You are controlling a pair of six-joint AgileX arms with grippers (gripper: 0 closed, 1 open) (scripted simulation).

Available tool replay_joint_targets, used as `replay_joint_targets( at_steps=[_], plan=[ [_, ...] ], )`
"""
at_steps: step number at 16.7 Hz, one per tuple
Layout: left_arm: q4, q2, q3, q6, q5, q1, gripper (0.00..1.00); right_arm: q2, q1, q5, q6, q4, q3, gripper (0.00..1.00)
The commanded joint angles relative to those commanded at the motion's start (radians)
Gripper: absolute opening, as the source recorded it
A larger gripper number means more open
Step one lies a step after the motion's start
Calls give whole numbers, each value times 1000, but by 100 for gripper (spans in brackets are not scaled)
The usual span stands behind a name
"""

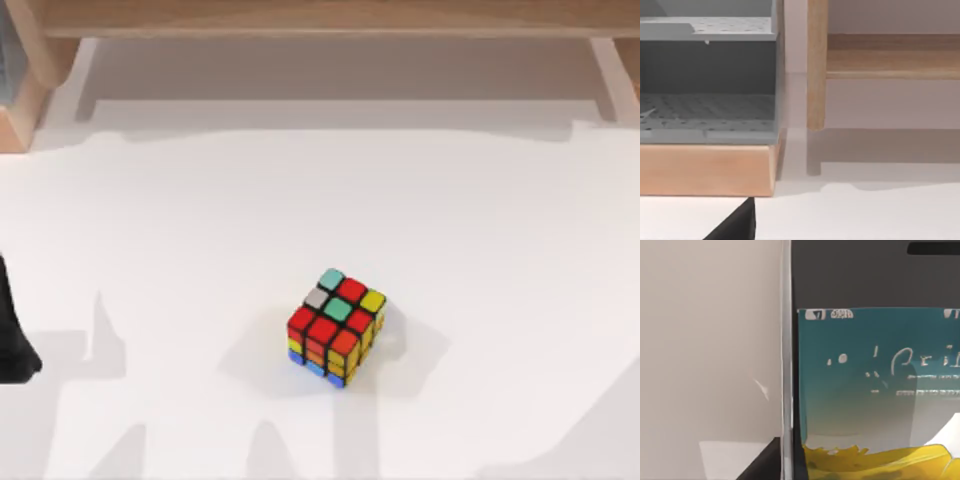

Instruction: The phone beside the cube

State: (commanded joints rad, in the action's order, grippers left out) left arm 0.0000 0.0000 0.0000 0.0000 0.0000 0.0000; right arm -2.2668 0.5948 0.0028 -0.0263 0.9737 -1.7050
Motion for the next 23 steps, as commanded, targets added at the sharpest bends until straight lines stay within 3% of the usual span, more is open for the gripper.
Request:
replay_joint_targets(
  at_steps=[11, 16, 23],
  plan=[
    [0, 0, 0, 0, 0, 0, 100, 67, -50, 4, 26, 33, -46, 0],
    [0, 0, 0, 0, 0, 0, 100, 161, -211, 11, 105, 35, -16, 0],
    [0, 0, 0, 0, 0, 0, 100, 284, -537, 16, 267, 43, 102, 0]
  ],
)
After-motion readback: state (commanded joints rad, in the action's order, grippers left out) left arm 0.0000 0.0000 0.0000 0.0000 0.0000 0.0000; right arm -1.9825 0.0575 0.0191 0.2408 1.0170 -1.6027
